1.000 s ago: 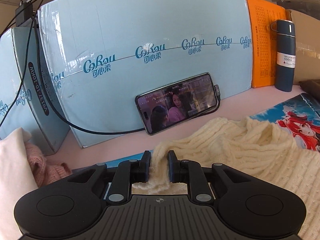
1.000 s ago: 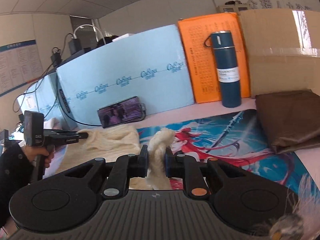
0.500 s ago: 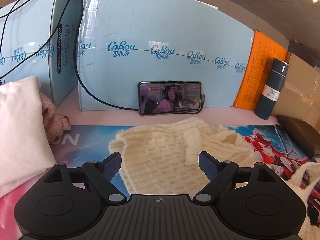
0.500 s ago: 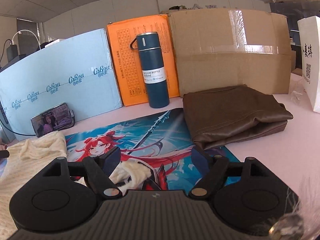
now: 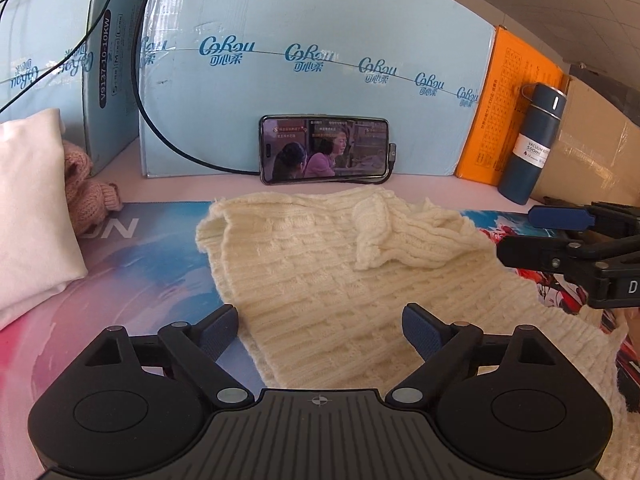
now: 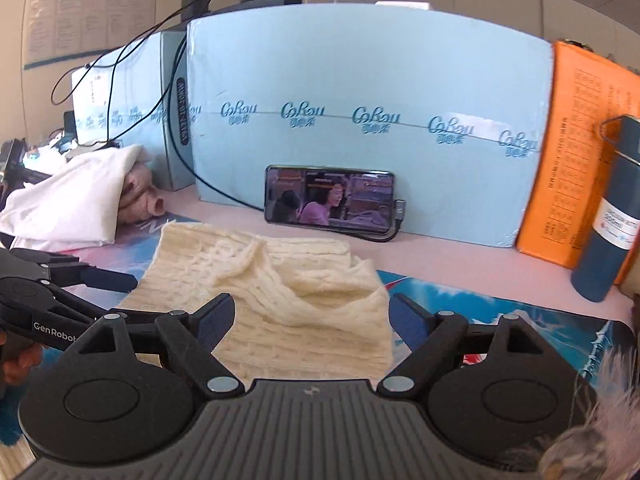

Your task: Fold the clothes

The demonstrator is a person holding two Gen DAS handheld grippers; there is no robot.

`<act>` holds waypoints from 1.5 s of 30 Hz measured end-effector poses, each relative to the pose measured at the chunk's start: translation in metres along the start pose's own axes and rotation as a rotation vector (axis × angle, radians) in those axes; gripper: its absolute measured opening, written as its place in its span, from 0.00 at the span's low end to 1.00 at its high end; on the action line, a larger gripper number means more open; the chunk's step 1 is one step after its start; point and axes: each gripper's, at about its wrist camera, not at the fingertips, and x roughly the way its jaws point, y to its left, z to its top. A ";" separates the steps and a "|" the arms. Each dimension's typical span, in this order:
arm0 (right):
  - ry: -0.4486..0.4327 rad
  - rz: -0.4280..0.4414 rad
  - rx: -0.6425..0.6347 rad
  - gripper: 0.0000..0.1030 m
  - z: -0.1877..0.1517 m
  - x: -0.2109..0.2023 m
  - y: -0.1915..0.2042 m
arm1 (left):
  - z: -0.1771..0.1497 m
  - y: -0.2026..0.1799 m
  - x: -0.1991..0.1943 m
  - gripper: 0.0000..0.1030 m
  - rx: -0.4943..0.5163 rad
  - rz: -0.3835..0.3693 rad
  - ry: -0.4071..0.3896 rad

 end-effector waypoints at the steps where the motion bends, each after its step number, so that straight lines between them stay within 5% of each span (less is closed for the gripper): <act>1: 0.011 -0.002 -0.014 0.79 0.000 0.008 0.002 | 0.000 0.000 0.000 0.90 0.002 0.000 0.000; 4: 0.046 -0.007 -0.055 0.73 0.000 0.032 0.007 | 0.000 0.001 0.000 0.90 -0.002 -0.001 0.000; 8: 0.086 -0.018 -0.097 0.15 0.001 0.060 0.011 | -0.001 0.001 0.000 0.90 0.001 -0.001 -0.001; 11: 0.021 -0.099 -0.020 0.09 0.006 0.050 -0.005 | -0.001 0.002 0.000 0.90 -0.001 -0.002 0.000; 17: -0.075 -0.201 0.195 0.08 0.006 0.017 -0.056 | -0.001 0.001 0.000 0.91 0.002 -0.001 0.001; 26: 0.018 -0.256 0.481 0.11 -0.023 0.015 -0.114 | -0.001 0.002 0.001 0.91 0.001 -0.003 0.002; 27: 0.026 -0.259 0.504 0.14 -0.024 0.014 -0.117 | -0.001 0.002 0.001 0.91 0.001 -0.003 0.002; 29: 0.031 -0.287 0.539 0.37 -0.026 0.006 -0.120 | -0.001 0.002 0.001 0.91 0.000 -0.003 0.002; 31: 0.010 -0.308 0.551 0.42 -0.026 -0.007 -0.121 | -0.001 0.002 0.000 0.91 0.000 -0.004 0.002; 41: -0.060 -0.067 0.496 0.65 -0.062 -0.112 -0.068 | -0.001 0.001 0.000 0.92 -0.001 -0.008 0.000; 45: -0.056 -0.032 0.460 0.70 -0.086 -0.142 -0.040 | -0.002 -0.004 -0.013 0.92 0.026 -0.039 -0.069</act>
